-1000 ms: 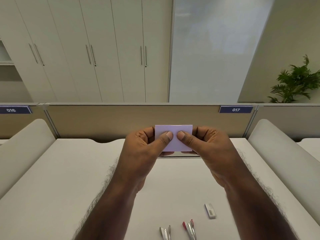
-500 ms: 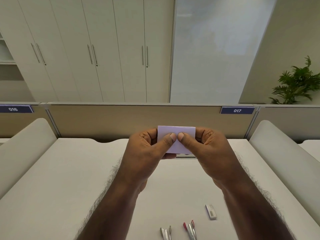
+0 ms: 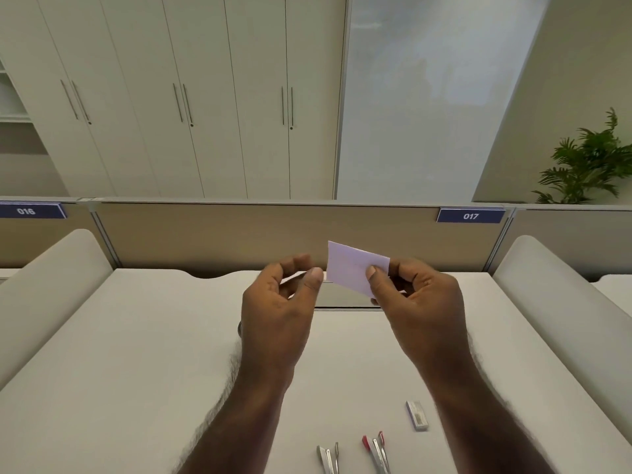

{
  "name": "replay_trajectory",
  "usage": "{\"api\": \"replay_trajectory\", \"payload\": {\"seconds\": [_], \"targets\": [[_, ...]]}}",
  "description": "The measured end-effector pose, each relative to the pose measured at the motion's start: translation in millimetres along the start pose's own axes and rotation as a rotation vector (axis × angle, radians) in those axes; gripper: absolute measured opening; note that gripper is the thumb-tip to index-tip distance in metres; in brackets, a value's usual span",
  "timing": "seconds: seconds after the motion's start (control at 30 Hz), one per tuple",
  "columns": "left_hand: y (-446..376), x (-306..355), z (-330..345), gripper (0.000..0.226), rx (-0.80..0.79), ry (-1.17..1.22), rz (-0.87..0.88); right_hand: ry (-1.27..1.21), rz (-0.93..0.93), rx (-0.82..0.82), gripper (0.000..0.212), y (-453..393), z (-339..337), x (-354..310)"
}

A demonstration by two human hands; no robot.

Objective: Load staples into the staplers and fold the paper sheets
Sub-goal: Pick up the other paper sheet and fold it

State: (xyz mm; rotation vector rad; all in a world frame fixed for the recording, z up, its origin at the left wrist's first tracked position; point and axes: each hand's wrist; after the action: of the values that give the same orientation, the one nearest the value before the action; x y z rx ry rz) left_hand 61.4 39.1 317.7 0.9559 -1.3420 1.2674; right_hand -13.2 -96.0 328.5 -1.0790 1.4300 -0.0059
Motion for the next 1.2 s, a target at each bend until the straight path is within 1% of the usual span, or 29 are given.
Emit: {"api": "replay_trajectory", "payload": {"seconds": [0.03,0.07,0.1,0.17,0.23,0.3,0.33,0.37,0.4,0.47,0.57,0.7,0.83,0.93,1.0,1.1,1.2], "targets": [[3,-4,1,0.015,0.034,0.010,-0.014,0.067,-0.069,0.031,0.008,4,2,2],[7,-9,3,0.013,0.018,0.057,-0.035,0.114,-0.126,0.043,0.006,9,5,3],[11,-12,5,0.013,-0.036,0.122,-0.070,0.145,-0.171,0.032,0.006,14,8,6],[20,-17,8,0.020,-0.181,0.233,-0.145,0.175,-0.206,-0.052,0.012,27,17,10],[24,-21,7,0.024,-0.275,0.314,-0.197,0.213,-0.178,-0.168,0.022,40,25,13],[24,-26,4,0.031,-0.283,0.333,-0.237,0.268,-0.152,-0.278,0.034,51,33,16],[23,-31,2,0.028,-0.269,0.325,-0.248,0.293,-0.153,-0.325,0.036,55,37,18],[22,-34,0,0.023,-0.254,0.325,-0.264,0.308,-0.156,-0.359,0.036,59,40,21],[20,-39,-3,0.023,-0.236,0.306,-0.274,0.304,-0.150,-0.380,0.033,62,43,24],[17,-47,-7,0.026,-0.200,0.242,-0.306,0.246,-0.099,-0.384,0.031,65,46,30],[12,-60,-15,0.019,-0.150,0.068,-0.309,0.172,-0.005,-0.324,0.017,64,48,41],[5,-68,-23,0.022,-0.173,-0.068,-0.307,0.053,0.152,-0.238,0.023,55,51,56],[2,-73,-29,0.023,-0.261,-0.200,-0.273,-0.130,0.377,-0.333,0.022,47,53,69],[-1,-78,-34,0.020,-0.326,-0.226,-0.261,-0.182,0.429,-0.384,0.010,45,54,76],[-4,-83,-36,0.019,-0.352,-0.235,-0.260,-0.219,0.471,-0.399,0.008,46,56,81],[-11,-97,-41,0.018,-0.317,-0.267,-0.227,-0.244,0.538,-0.381,0.007,47,59,89],[-19,-117,-48,0.023,-0.249,-0.331,-0.147,-0.253,0.586,-0.339,0.007,48,64,99]]}}
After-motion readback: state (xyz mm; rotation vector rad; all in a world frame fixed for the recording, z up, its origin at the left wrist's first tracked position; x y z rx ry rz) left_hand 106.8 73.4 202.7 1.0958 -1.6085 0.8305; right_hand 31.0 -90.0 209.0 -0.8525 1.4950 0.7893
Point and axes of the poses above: each hand's wrist, its own y-axis away from the middle knuckle, its own z-axis out of the palm, x = y × z, and after that the axes turned 3 degrees about -z, right-handed
